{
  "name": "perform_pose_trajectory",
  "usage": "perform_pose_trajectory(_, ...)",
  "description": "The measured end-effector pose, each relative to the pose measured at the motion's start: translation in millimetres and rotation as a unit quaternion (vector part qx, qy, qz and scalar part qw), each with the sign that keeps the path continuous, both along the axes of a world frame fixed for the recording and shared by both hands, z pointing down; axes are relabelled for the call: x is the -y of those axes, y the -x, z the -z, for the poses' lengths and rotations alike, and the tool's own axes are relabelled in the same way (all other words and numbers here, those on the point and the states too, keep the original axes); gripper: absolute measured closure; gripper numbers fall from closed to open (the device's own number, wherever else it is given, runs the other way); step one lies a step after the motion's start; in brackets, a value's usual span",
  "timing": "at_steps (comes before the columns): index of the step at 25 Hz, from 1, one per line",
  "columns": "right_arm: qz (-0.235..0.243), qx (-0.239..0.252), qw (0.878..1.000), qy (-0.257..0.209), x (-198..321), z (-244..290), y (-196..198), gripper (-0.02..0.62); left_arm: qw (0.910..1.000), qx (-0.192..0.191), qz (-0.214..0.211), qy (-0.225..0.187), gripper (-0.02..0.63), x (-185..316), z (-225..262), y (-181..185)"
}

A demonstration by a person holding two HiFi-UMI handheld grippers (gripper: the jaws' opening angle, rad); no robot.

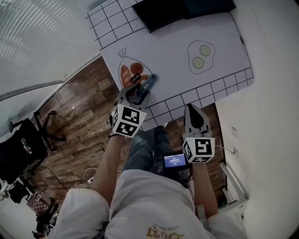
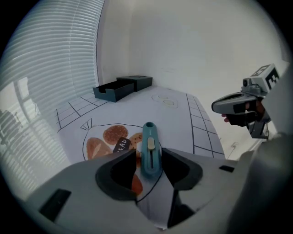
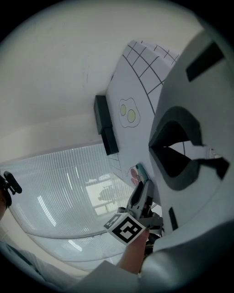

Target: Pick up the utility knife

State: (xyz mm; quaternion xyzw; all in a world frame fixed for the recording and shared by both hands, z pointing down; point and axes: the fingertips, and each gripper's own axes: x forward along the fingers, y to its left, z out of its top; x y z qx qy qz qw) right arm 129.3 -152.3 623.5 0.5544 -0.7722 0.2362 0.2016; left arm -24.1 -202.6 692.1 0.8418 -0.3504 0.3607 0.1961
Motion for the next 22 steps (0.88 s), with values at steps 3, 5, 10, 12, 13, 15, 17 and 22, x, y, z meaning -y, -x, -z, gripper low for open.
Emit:
perform_pose_trajectory(3, 0.002, -0.003, 1.0, -0.002, 1.7, 2.9, -1.2, 0.589, 0.9999, 0.004, 0.003, 0.011, 0.459, 2.0, -0.1, 3.6)
perform_pose_trajectory(5, 0.001, -0.005, 1.0, -0.005, 2.4, 5.0, -4.2, 0.588, 0.9999, 0.003, -0.001, 0.017, 0.463, 3.0, -0.3, 4.3)
perform_pose_trajectory(10, -0.015, -0.017, 1.0, -0.009, 1.5, 9.7, -17.3, 0.588, 0.9998, 0.0, -0.01, 0.017, 0.465, 2.8, 0.5, 5.2)
perform_pose_trajectory(12, -0.019, -0.02, 1.0, -0.011, 1.6, 11.9, -21.4, 0.589, 0.9998, -0.006, -0.01, 0.017, 0.465, 2.7, 2.0, 5.2)
perform_pose_trajectory(13, -0.021, -0.021, 0.999, -0.012, 1.7, 13.1, -23.1, 0.589, 0.9998, -0.011, -0.009, 0.016, 0.465, 2.8, 3.5, 4.6)
perform_pose_trajectory(15, -0.024, -0.022, 0.999, -0.014, 2.5, 15.8, -24.8, 0.589, 0.9997, -0.02, -0.007, 0.013, 0.465, 3.2, 7.4, 3.5)
perform_pose_trajectory(17, -0.027, -0.022, 0.999, -0.017, 3.3, 19.3, -25.1, 0.589, 0.9996, -0.024, -0.009, 0.011, 0.465, 2.9, 11.1, 2.9)
perform_pose_trajectory(22, -0.029, -0.018, 0.999, -0.025, 5.0, 29.6, -22.5, 0.589, 0.9992, -0.04, -0.007, -0.007, 0.465, 5.8, 31.2, 3.9)
